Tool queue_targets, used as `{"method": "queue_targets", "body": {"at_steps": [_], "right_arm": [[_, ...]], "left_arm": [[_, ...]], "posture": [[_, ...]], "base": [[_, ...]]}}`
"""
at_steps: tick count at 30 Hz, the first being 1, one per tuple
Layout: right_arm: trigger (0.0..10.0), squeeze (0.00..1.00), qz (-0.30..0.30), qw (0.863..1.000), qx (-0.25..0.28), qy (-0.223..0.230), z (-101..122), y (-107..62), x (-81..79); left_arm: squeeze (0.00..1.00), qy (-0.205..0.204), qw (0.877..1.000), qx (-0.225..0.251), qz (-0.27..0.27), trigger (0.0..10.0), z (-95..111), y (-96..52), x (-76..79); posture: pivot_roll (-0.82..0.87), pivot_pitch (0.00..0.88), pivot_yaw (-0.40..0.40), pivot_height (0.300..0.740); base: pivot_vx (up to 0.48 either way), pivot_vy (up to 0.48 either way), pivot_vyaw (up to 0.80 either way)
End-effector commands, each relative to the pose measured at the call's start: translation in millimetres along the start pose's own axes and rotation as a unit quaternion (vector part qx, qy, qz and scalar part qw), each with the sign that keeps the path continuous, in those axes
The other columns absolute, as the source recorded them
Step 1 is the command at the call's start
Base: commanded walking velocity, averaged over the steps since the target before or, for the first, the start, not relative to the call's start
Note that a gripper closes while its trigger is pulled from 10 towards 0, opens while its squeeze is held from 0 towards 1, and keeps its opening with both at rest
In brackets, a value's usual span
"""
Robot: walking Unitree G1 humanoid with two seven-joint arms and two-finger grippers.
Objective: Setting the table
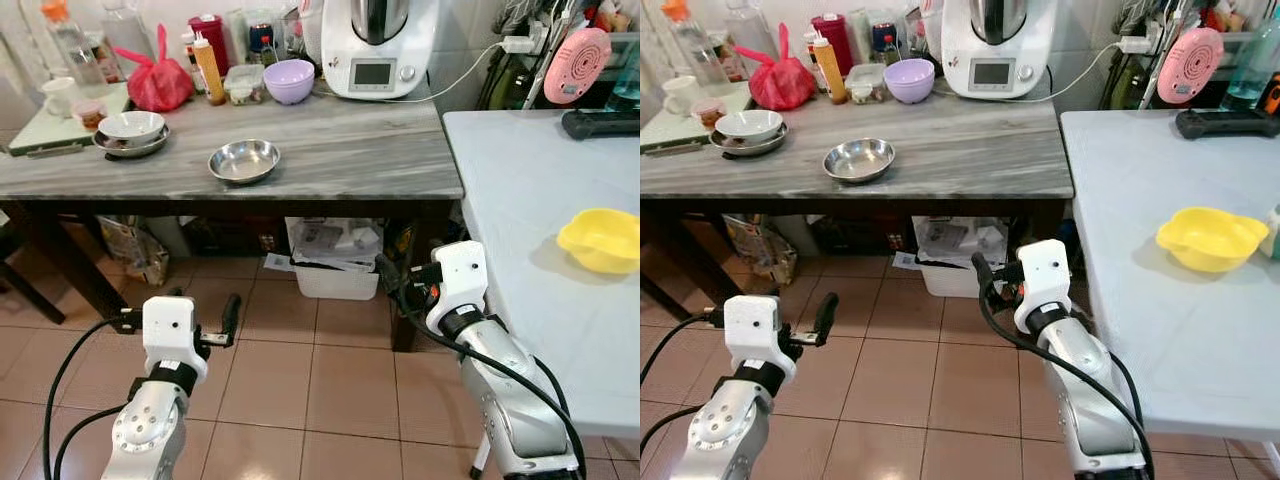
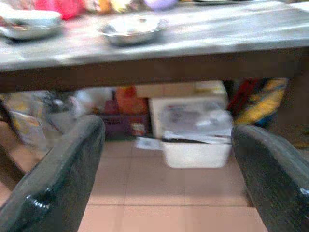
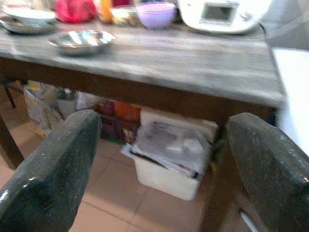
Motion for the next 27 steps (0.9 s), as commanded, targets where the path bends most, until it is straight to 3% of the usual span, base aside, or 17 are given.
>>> {"method": "queue_targets", "body": {"at_steps": [1,10,18,27], "right_arm": [[10.0,0.0,0.001,1.0,0.011,-0.003,7.1,1.0,0.0],[10.0,0.0,0.002,1.0,0.016,-0.007,10.0,0.2,0.3],[10.0,0.0,0.011,0.998,0.063,-0.022,28.6,-6.0,-5.9],[10.0,0.0,-0.024,0.997,0.068,-0.035,27.3,-23.4,10.3]], "left_arm": [[0.0,0.006,1.0,0.006,-0.005,10.0,3.4,0.7,0.9],[0.0,0.004,1.0,0.008,-0.008,10.0,3.8,1.0,1.9],[0.0,0.004,1.0,0.021,-0.011,10.0,12.5,2.6,1.5],[0.0,0.01,1.0,0.011,-0.014,10.0,5.9,-6.2,-4.4]], "posture": [[-0.08,0.049,0.089,0.74],[-0.09,0.051,0.089,0.74],[-0.09,0.053,0.094,0.74],[-0.11,0.058,0.115,0.74]], "base": [[0.0,-0.337,0.0],[0.0,-0.332,0.0],[0.0,-0.33,0.0],[0.0,-0.324,0.0]]}}
Point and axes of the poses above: a point about 5 cm out from each wrist's last joint towards the gripper, its own y axis pointing out of the wrist towards the gripper, its own z axis along the axis of the wrist's last joint, x = y × z, the point moved 2 cm from there along y, pointing out of the wrist towards the gripper, and after that the axes turned 14 degrees about y, right-handed, at the moved point
